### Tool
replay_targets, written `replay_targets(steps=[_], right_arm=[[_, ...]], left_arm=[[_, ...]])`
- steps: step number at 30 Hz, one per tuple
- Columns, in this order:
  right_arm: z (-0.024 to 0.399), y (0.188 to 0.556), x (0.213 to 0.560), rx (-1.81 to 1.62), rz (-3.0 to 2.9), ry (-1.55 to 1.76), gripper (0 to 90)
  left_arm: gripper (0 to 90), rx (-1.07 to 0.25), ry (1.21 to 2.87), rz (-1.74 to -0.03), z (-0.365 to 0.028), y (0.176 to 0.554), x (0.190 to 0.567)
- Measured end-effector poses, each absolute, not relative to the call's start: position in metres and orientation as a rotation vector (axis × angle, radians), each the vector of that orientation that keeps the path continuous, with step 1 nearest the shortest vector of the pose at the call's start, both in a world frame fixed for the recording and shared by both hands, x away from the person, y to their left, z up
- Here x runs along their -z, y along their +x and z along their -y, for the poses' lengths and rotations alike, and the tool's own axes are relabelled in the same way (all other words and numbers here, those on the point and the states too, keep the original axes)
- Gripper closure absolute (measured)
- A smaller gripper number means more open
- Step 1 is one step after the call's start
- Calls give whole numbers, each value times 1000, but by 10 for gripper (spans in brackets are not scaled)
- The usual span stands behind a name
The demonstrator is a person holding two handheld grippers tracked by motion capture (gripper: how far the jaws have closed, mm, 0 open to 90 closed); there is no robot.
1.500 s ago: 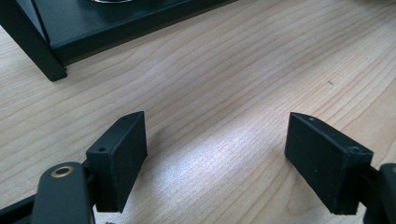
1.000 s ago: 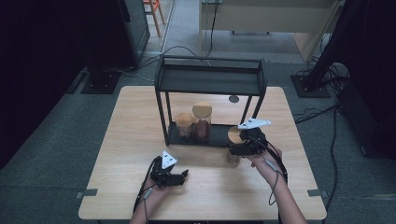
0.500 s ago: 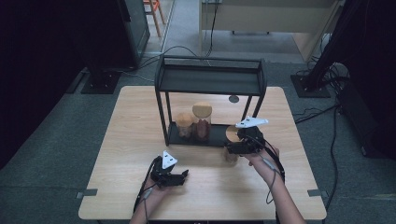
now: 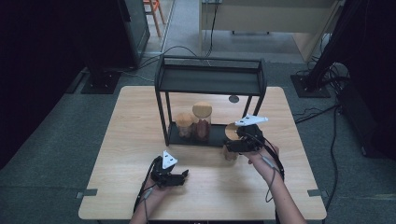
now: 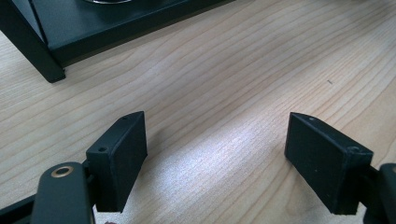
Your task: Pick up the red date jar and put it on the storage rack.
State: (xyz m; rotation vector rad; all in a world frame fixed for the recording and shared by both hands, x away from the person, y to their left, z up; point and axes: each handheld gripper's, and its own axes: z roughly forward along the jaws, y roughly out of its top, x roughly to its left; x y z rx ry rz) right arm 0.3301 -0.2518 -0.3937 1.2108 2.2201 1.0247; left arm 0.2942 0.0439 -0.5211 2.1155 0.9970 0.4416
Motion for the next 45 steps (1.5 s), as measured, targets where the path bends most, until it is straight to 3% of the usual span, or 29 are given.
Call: replay_targets(steps=[45], right_arm=[[230,354,387,-1007,-2200,1208,250]], left_arm=[[215,-427,2108,-996,-45,295,521]])
